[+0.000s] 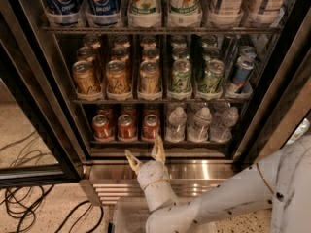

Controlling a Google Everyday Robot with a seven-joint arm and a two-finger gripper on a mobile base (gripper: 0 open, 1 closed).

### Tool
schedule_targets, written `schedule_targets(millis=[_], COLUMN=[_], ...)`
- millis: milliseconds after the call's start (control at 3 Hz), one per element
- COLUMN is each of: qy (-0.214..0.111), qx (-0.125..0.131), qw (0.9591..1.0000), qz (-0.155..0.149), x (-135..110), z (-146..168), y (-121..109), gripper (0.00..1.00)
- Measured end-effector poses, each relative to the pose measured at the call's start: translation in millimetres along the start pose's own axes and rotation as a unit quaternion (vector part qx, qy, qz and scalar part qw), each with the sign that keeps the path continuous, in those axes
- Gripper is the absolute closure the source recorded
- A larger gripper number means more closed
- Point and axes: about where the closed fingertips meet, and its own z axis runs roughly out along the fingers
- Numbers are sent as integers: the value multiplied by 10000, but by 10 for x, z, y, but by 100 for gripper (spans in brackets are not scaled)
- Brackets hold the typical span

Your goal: Pick coke can from bottom shelf of fridge

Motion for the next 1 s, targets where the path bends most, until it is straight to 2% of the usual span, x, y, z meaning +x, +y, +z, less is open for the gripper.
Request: schedule_targets(millis=[667,1000], qy=[197,211], qx=[90,182], qw=[9992,9984], qz=[323,488], x=[239,331], z=[131,223], y=[-84,-155], gripper=[30,36])
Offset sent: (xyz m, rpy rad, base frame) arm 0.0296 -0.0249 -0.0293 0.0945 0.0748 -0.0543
